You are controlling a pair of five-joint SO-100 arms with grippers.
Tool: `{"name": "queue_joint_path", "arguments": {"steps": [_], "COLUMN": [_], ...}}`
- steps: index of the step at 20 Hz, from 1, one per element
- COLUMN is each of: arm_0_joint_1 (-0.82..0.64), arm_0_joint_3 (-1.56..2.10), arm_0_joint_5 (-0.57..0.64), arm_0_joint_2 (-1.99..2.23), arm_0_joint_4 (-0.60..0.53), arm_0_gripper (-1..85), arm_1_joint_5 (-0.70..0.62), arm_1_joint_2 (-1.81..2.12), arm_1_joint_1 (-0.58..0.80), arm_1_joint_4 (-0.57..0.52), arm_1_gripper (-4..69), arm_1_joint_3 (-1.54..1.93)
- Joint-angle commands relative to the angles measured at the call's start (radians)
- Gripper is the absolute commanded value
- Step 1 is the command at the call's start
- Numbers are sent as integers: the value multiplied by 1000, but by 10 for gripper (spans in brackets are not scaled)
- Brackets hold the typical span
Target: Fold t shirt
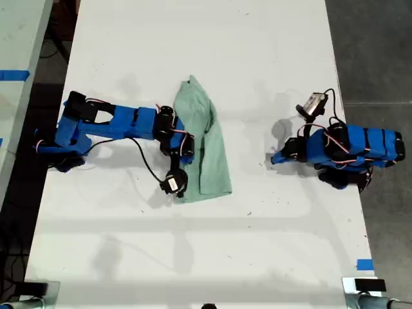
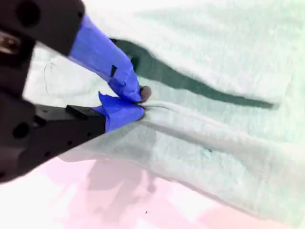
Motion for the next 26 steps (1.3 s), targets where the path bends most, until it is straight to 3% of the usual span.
{"name": "queue_joint_path", "arguments": {"steps": [1, 3, 4, 5, 8, 10, 16, 18, 20, 26], "arm_0_joint_1": [-32, -34, -37, -40, -49, -43, 71, 77, 81, 17], "arm_0_joint_3": [-54, -55, -55, -55, -51, -38, 118, 339, 664, 1562], "arm_0_joint_5": [15, 17, 17, 17, 17, 37, 112, 121, 138, 135], "arm_0_joint_2": [44, 31, 20, 11, 15, 69, 382, 558, 815, 1454], "arm_0_joint_4": [-46, -77, -84, -87, -55, -11, -83, -193, -411, -802], "arm_0_gripper": [-2, 59, 168, 206, 206, -2, -2, -2, -2, -2], "arm_1_joint_5": [-15, -15, -15, -15, -15, -15, -15, -14, -14, -11], "arm_1_joint_2": [8, 8, 8, 8, 8, 8, 8, 8, 8, 8], "arm_1_joint_1": [-2, -2, -2, -2, -3, -3, -3, -3, -3, 0], "arm_1_joint_4": [3, 3, 3, 3, 3, 3, 3, 3, 3, 3], "arm_1_gripper": [-24, -24, -24, -24, -24, -24, -24, -24, -24, -24], "arm_1_joint_3": [-5, -5, -5, -5, -5, -5, -5, -5, -5, -5]}}
